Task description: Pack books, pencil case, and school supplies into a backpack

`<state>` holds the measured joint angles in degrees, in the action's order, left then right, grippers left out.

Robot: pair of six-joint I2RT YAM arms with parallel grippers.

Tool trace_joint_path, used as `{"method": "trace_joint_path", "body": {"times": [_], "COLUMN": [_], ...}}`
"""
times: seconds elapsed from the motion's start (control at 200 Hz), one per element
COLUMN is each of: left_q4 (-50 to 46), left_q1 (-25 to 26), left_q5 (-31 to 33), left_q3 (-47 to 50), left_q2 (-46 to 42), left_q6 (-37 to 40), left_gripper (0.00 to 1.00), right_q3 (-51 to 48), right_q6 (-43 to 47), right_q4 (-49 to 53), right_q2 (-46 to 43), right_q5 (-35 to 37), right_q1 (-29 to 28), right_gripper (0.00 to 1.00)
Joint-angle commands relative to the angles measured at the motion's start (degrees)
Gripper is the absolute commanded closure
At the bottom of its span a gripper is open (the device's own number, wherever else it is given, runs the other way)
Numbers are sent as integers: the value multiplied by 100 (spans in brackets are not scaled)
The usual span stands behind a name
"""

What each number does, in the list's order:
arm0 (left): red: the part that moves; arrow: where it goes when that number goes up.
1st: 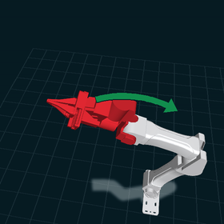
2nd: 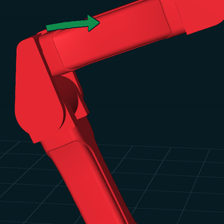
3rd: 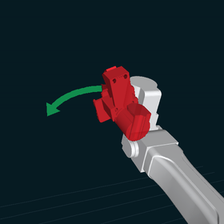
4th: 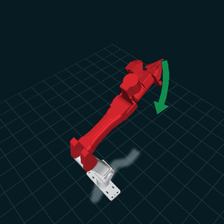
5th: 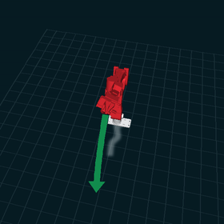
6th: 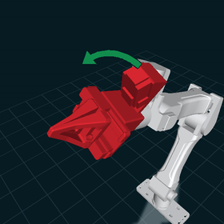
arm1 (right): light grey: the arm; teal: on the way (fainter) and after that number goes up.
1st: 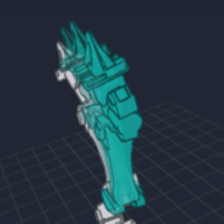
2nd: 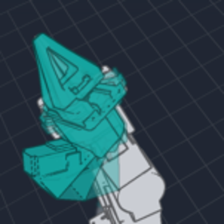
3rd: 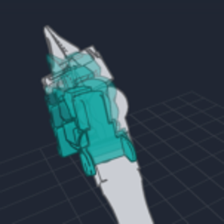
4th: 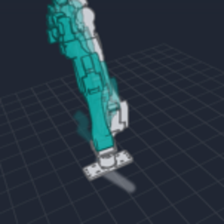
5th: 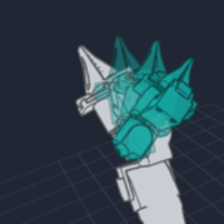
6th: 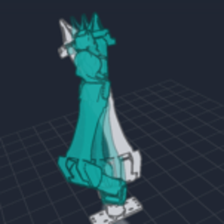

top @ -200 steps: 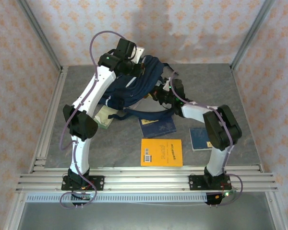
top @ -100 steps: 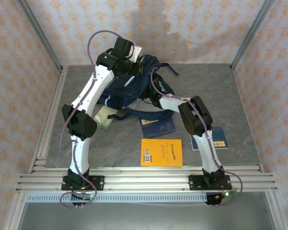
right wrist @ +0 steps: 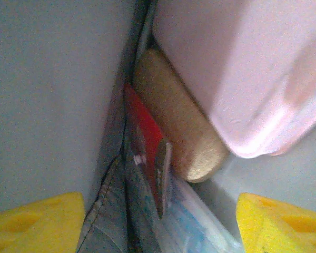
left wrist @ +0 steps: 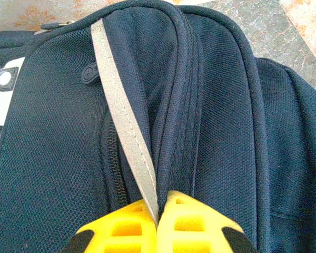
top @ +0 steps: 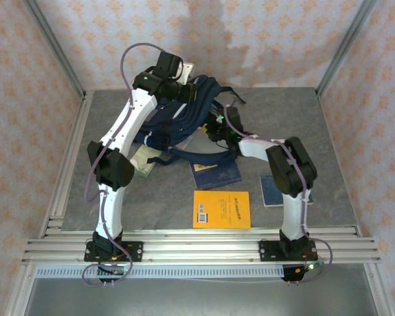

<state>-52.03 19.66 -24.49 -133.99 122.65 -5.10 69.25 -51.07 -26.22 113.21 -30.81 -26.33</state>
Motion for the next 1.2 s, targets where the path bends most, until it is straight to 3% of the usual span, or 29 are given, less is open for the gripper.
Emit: {"method": "trace_joint_path", "body": {"times": [0.0,0.16,0.25,0.395,0.525,0.635,0.841,1.011,1.196], "left_q4": [488,576,773,1085,1036,1326,2061,2849,3038], "left_q1": [-85,-68,-54,59,180,370,1471,2267,2814], "left_q5": [-5,102,102,328,738,879,1474,1210,1491], "left_q3": [-265,78,437,1112,1738,2931,5552,7229,8035], "left_q2": [45,-109,-406,-1046,-1722,-2480,-3651,-3887,-3959], "left_q6": [-147,-368,-533,-873,-1163,-1563,-2497,-3314,-3520], "left_gripper": [100,82,72,62,60,59,58,58,57], "right_q3": [-319,-614,-893,-1072,-1136,-1326,-2355,-3111,-3564], "right_q6": [517,1172,1410,1701,1956,1915,1276,1171,1239], "right_q4": [347,2100,2605,3473,4208,4948,5990,6439,6484], "right_q2": [-672,-1716,-2354,-3273,-3803,-4035,-4780,-5507,-5536], "right_q5": [239,1758,2495,3080,2694,2205,1890,1691,1285], "right_q1": [112,132,136,137,107,-13,-171,-189,-189], "right_gripper": [27,35,38,38,39,41,45,26,22]}}
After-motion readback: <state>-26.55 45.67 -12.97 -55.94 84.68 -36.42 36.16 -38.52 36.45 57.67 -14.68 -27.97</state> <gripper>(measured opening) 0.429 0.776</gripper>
